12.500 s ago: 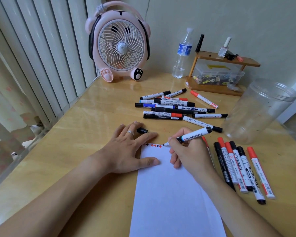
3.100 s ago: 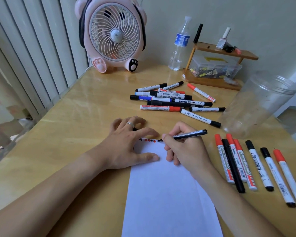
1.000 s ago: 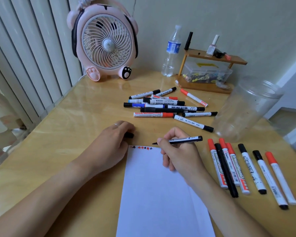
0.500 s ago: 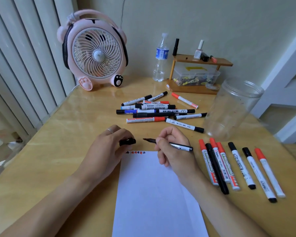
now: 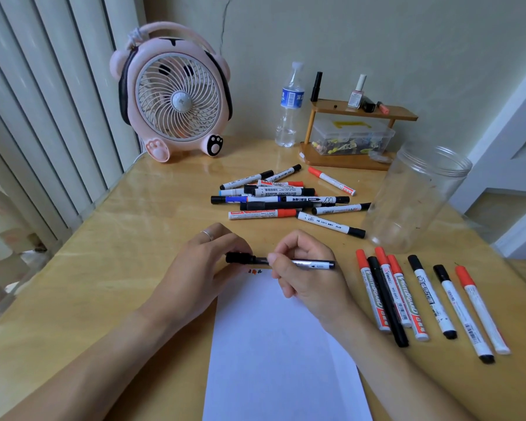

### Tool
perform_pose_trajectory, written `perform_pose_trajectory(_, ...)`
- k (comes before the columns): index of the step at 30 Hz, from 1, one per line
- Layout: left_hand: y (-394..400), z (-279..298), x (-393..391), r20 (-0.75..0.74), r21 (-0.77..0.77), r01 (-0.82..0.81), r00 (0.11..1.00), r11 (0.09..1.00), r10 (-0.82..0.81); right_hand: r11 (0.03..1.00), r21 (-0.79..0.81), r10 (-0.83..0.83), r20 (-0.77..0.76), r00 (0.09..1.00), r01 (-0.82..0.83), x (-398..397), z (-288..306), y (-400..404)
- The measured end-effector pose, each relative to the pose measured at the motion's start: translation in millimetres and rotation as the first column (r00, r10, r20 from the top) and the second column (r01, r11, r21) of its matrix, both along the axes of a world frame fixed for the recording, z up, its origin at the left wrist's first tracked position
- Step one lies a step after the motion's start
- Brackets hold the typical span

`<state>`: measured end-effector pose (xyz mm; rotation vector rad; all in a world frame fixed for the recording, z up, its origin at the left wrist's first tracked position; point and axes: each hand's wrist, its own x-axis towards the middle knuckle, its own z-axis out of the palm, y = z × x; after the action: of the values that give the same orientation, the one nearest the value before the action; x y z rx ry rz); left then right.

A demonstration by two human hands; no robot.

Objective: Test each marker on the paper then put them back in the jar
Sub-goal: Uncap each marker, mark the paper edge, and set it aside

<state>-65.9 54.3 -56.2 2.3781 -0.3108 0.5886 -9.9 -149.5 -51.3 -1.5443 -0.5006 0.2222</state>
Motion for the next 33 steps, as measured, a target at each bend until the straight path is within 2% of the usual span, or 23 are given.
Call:
perform_pose_trajectory(4, -1, -1, 1, 0.012, 0.012, 0.053, 0.999, 0.999, -0.053, 0.996, -0.051, 0.075, -0.052, 0.996, -0.077, -5, 6, 0)
perform_pose_trajectory(9, 6, -5, 4, 0.008, 0.012, 0.01, 1.0, 1.0, -0.01, 0.995, 0.057, 0.096, -0.231, 0.968, -0.085, -2, 9, -4)
perform_pose_trajectory(14, 8, -8, 6, -0.021, 0.042, 0.014, 1.0, 0.999, -0.013, 0.996, -0.084, -0.007, -0.115, 0.993, -0.003, 2, 4, -10)
perform_pose_trajectory(17, 8, -10, 6, -0.056, 0.045, 0.036, 0.998, 0.998, -0.033, 0.939, -0.327, -0.031, 0.22, 0.975, 0.103, 0, 4, -12)
perform_pose_trajectory(19, 6, -11, 6, -0.06, 0.031, 0.055, 0.997, 0.998, -0.053, 0.926, -0.362, 0.014, 0.321, 0.947, 0.109, -4, 4, -11)
perform_pose_trajectory(23, 5, -8, 5, -0.02, 0.051, 0.073, 0.997, 0.996, -0.072, 0.92, -0.375, 0.029, 0.356, 0.934, 0.115, -7, 4, -9)
perform_pose_trajectory(29, 1, -10, 5, -0.008, 0.047, 0.078, 0.997, 0.996, -0.078, 0.94, -0.331, 0.039, 0.328, 0.944, 0.076, -6, 2, -11)
perform_pose_trajectory(33, -3, -11, 2, 0.002, 0.038, 0.098, 0.995, 0.995, -0.098, 0.912, -0.396, 0.054, 0.37, 0.927, 0.105, -6, 0, -12)
